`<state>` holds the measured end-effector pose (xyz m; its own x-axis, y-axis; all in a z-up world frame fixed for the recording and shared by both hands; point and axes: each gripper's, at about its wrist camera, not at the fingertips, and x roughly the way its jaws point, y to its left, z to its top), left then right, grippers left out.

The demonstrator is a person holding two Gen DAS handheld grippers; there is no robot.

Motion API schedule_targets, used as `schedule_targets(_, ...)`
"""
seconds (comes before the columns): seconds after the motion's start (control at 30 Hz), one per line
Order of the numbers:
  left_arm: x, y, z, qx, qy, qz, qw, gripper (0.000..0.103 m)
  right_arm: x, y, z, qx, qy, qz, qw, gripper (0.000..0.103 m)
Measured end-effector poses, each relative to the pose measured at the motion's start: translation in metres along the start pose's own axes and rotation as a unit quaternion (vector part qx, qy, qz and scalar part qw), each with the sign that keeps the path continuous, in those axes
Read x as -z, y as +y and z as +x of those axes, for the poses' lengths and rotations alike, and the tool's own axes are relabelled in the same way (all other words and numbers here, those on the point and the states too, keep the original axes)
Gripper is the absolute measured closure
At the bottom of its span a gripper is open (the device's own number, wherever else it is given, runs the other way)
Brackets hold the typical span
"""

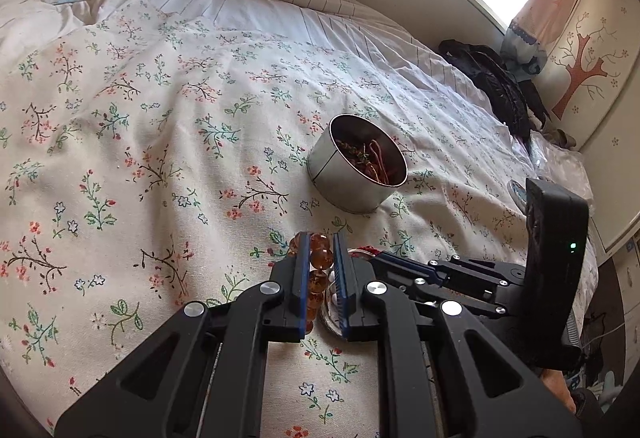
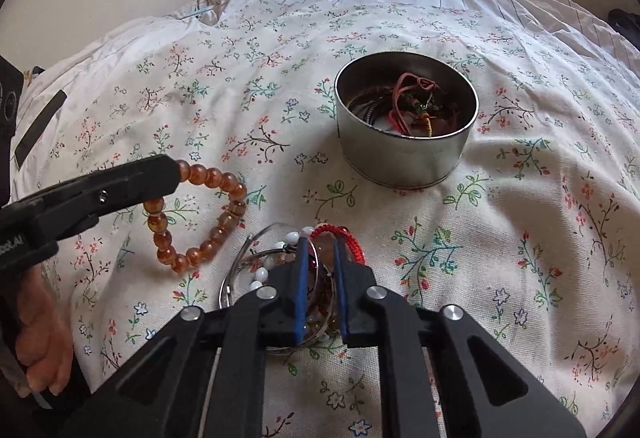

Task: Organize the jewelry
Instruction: 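Grasp the white bead bracelet with the right tool while the left tool holds the amber beads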

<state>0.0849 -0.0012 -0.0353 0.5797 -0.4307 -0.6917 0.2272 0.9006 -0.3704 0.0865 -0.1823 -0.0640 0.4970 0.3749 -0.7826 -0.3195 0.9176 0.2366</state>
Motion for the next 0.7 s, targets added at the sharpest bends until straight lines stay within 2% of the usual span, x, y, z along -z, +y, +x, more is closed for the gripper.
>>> schedule_targets(0.27,-0.001,-0.006,-0.01,0.013,-0.024,0.003,0.9996,0.092,0.014,-0.016,-0.045,-0.024,-0.059,0.064,0.996,0.098)
schedule_targets(0.7,0.0,-0.032,-0.018,-0.009,-0.046,0.053,0.9975,0.092,0.014,-0.028,-0.054,-0.017,-0.073,0.086,0.993,0.098)
